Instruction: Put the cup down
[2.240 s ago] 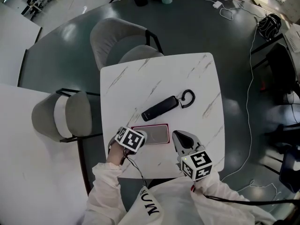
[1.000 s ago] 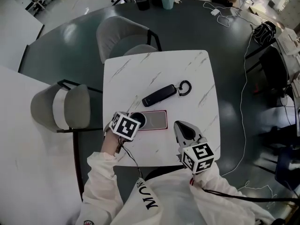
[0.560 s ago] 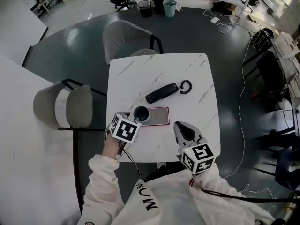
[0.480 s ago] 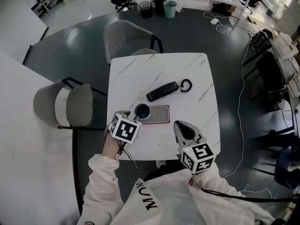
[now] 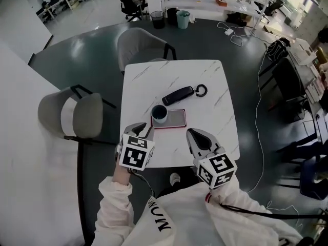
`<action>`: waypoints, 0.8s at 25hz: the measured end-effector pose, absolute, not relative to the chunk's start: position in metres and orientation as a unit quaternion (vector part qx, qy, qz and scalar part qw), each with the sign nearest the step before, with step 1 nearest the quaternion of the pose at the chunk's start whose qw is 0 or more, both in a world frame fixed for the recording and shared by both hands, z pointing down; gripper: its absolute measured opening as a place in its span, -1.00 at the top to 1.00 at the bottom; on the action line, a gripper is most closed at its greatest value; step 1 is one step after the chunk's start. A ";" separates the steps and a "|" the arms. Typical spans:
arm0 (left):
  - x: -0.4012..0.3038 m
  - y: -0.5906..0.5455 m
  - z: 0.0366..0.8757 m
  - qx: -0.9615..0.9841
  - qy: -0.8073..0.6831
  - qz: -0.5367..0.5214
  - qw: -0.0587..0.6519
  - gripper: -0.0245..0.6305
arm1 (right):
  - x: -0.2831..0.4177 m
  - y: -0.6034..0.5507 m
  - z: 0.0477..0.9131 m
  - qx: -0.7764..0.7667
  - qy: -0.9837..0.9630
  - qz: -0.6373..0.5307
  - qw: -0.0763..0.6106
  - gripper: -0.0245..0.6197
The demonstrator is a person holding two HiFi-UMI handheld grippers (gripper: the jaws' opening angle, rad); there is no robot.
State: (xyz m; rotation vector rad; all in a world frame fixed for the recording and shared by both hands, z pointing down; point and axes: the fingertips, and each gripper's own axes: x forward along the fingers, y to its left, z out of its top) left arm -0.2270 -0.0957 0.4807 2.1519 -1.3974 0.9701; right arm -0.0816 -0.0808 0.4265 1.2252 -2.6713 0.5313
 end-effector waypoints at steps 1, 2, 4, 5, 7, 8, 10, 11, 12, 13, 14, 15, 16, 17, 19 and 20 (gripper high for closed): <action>-0.225 -0.090 0.473 0.774 -0.506 0.329 0.190 0.66 | -0.082 -0.077 0.421 0.409 -0.893 0.175 0.069 0.91; -0.223 -0.083 0.465 0.779 -0.512 0.312 0.182 0.71 | -0.081 -0.073 0.416 0.410 -0.894 0.173 0.063 0.91; -0.218 -0.069 0.450 0.788 -0.524 0.279 0.167 0.81 | -0.079 -0.064 0.408 0.413 -0.893 0.166 0.057 0.91; -0.216 -0.063 0.443 0.790 -0.530 0.266 0.160 0.83 | -0.078 -0.060 0.405 0.416 -0.893 0.163 0.055 0.91; -0.213 -0.050 0.433 0.791 -0.542 0.243 0.149 0.89 | -0.074 -0.054 0.399 0.419 -0.892 0.160 0.051 0.91; -0.211 -0.044 0.429 0.790 -0.549 0.232 0.146 0.90 | -0.073 -0.051 0.397 0.420 -0.892 0.159 0.048 0.91; -0.210 -0.032 0.421 0.786 -0.564 0.209 0.142 0.90 | -0.069 -0.046 0.394 0.422 -0.892 0.157 0.046 0.91; -0.210 -0.026 0.417 0.783 -0.573 0.197 0.140 0.90 | -0.068 -0.044 0.393 0.422 -0.892 0.156 0.045 0.91; -0.209 -0.020 0.413 0.780 -0.582 0.185 0.137 0.90 | -0.067 -0.042 0.391 0.422 -0.893 0.154 0.044 0.91; -0.209 -0.015 0.410 0.777 -0.590 0.175 0.133 0.90 | -0.066 -0.040 0.389 0.421 -0.893 0.153 0.043 0.91; -0.207 -0.011 0.408 0.774 -0.597 0.166 0.128 0.90 | -0.065 -0.039 0.388 0.419 -0.894 0.153 0.042 0.91; -0.206 -0.008 0.407 0.772 -0.604 0.157 0.124 0.90 | -0.063 -0.038 0.387 0.418 -0.895 0.152 0.041 0.91; -0.204 -0.006 0.408 0.769 -0.609 0.151 0.121 0.90 | -0.062 -0.038 0.388 0.416 -0.896 0.151 0.042 0.91; -0.202 -0.005 0.409 0.766 -0.614 0.147 0.119 0.90 | -0.061 -0.037 0.389 0.414 -0.896 0.152 0.042 0.91; -0.196 -0.003 0.411 0.762 -0.622 0.141 0.115 0.90 | -0.059 -0.037 0.392 0.411 -0.898 0.155 0.040 0.91; -0.193 -0.002 0.410 0.760 -0.625 0.138 0.111 0.90 | -0.057 -0.036 0.392 0.409 -0.898 0.155 0.040 0.91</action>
